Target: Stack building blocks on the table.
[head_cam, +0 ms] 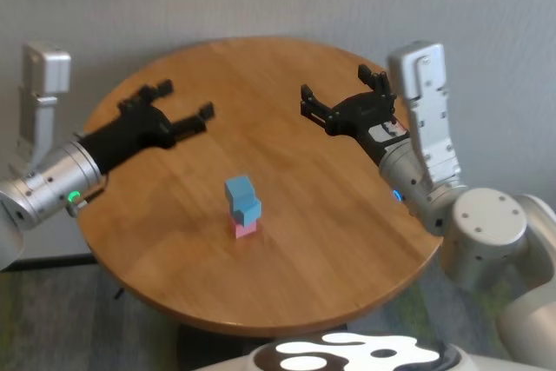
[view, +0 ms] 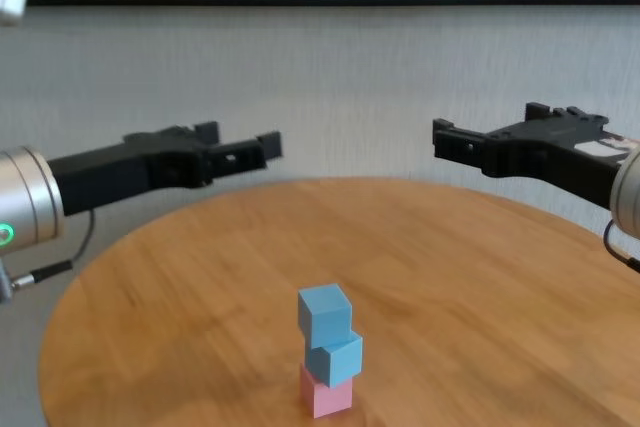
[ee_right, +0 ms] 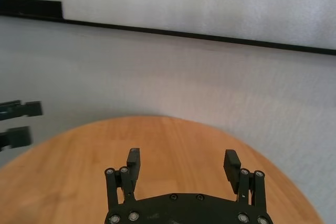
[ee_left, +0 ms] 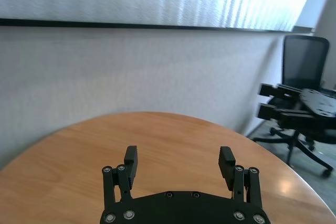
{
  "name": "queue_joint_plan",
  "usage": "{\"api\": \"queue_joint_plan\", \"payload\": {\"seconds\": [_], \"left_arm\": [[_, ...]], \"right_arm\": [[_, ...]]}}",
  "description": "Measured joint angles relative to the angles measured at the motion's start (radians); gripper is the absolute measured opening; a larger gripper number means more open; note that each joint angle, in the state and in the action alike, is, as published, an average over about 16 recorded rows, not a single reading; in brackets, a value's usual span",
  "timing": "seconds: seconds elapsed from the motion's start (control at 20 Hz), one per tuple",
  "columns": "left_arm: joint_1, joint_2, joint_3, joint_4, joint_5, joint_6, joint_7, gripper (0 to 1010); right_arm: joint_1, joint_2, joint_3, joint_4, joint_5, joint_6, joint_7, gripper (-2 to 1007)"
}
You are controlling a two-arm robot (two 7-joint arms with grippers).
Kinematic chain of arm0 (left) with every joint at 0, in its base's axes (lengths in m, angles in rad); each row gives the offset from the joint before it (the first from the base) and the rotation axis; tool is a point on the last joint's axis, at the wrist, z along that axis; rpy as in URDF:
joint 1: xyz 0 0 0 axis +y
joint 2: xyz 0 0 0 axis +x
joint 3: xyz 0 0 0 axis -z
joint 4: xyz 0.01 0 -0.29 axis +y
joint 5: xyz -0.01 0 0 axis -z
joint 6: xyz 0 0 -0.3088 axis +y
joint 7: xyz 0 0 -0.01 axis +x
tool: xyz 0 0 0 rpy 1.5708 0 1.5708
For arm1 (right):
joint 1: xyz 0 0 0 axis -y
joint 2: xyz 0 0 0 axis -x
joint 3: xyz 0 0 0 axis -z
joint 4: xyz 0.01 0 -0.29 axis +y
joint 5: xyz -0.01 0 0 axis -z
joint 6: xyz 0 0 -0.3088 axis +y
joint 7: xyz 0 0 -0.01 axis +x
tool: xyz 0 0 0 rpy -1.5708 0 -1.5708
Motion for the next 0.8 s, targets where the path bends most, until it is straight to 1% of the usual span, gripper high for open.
{"api": "queue_joint_plan", "payload": {"seconds": [0.1, 0.25, 0.4, 0.45, 0.55, 0.8], "left_arm": [[0.013, -0.005, -0.022, -0.005, -0.001, -0.014, 0.041, 1002], [0.029, -0.014, -0.048, -0.01, 0.007, -0.031, 0.091, 1002], [0.04, -0.023, -0.067, -0.011, 0.019, -0.042, 0.125, 1002], [0.043, -0.026, -0.072, -0.011, 0.023, -0.044, 0.135, 1002], [0.048, -0.031, -0.08, -0.01, 0.032, -0.048, 0.148, 1002], [0.057, -0.044, -0.096, -0.008, 0.046, -0.045, 0.175, 1002]], "right_arm": [[-0.018, 0.006, 0.009, -0.026, 0.024, 0.008, 0.03, 1005], [-0.05, 0.02, 0.024, -0.071, 0.056, 0.017, 0.077, 1005], [-0.082, 0.038, 0.035, -0.111, 0.071, 0.018, 0.111, 1005], [-0.092, 0.045, 0.037, -0.122, 0.071, 0.015, 0.12, 1005], [-0.108, 0.06, 0.038, -0.138, 0.059, 0.0, 0.132, 1005], [-0.138, 0.092, 0.032, -0.156, 0.006, -0.065, 0.155, 1005]]}}
